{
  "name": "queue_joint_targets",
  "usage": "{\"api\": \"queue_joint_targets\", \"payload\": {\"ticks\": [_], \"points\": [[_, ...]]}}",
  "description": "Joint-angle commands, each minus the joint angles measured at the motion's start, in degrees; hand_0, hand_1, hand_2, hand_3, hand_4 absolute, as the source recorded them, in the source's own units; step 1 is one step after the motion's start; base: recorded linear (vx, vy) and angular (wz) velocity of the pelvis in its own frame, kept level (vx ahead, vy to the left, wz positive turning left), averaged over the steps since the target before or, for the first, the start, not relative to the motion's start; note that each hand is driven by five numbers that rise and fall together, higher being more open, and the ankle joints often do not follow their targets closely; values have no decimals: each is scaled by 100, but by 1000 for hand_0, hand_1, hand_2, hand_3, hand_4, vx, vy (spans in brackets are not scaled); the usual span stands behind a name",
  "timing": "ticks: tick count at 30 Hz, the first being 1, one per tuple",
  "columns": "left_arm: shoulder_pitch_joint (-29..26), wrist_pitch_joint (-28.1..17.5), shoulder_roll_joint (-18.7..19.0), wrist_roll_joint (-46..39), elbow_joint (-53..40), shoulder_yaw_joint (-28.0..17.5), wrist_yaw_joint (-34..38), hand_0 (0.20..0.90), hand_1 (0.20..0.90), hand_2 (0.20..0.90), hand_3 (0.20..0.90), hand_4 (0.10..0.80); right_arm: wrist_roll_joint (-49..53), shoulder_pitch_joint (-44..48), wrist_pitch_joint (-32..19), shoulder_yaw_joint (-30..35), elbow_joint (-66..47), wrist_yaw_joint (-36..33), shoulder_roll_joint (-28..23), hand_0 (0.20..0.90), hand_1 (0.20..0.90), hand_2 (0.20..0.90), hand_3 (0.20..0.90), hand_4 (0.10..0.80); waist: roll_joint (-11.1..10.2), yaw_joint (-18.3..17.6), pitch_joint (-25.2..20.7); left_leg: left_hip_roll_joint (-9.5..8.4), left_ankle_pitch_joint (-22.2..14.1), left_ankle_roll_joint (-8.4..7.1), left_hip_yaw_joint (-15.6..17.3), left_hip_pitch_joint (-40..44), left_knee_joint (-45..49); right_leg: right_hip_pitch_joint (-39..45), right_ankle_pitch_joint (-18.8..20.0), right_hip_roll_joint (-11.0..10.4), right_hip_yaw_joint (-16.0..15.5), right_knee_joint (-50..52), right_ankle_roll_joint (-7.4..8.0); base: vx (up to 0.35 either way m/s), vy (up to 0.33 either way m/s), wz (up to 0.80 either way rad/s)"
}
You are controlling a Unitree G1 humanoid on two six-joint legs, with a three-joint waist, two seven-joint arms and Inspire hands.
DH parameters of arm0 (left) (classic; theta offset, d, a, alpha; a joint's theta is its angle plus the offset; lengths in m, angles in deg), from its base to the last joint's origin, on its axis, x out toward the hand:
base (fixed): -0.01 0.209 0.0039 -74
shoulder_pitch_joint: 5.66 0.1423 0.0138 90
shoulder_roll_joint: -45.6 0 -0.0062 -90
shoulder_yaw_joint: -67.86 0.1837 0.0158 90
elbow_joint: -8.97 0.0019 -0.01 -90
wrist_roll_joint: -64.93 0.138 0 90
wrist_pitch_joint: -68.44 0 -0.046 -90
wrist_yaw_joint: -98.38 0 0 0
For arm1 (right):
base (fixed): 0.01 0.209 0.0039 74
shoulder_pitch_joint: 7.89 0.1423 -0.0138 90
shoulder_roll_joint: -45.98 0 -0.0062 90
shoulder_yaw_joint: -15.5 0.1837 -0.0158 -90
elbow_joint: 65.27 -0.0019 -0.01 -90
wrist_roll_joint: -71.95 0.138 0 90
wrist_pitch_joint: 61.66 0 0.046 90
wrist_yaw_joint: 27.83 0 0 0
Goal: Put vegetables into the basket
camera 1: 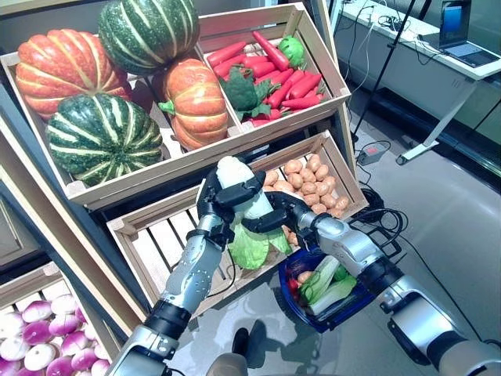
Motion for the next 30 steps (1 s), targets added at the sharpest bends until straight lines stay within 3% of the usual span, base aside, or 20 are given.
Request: {"api": "queue_joint_targets", "payload": {"ticks": [1, 8, 9, 10, 30], "points": [[-1276, -633, -853, 130, -1547, 586, -1103, 300, 300, 300, 300, 400, -38, 352, -254, 159, 454, -733, 179, 300, 300, 300, 300, 400, 73, 223, -642, 155, -506, -214, -40, 335, -42, -494, 918, -302, 132, -70, -221, 0, 0, 0], [-1259, -608, -810, 299, -1561, 556, -1036, 300, 300, 300, 300, 400, -89, 271, -422, 284, 297, -909, 143, 300, 300, 300, 300, 400, 79, 202, -641, 156, -507, -208, -20, 334, -42, -490, 939, -300, 151, -100, -214, -4, 2, 2], [-1256, -612, -794, 406, -1546, 562, -968, 526, 526, 526, 526, 551, -159, 243, -469, 323, 253, -943, 126, 300, 300, 300, 300, 400, 80, 191, -641, 157, -512, -204, -11, 340, -42, -489, 942, -302, 157, -105, -212, -6, 7, 3], [-1242, -609, -773, 426, -1522, 550, -974, 900, 900, 900, 900, 800, -212, 211, -489, 363, 209, -939, 84, 300, 300, 300, 300, 400, 79, 178, -640, 156, -518, -201, -3, 345, -42, -489, 951, -302, 168, -114, -207, 0, 0, 0], [-407, -370, -79, 1148, -762, 57, -1096, 900, 900, 900, 900, 800, -527, -829, -707, 1418, -4, -863, -1138, 300, 300, 300, 300, 400, 75, -56, -616, 261, -593, -194, 335, 469, -42, -496, 1044, -260, 358, -203, -147, 10, -1, -4]]}}
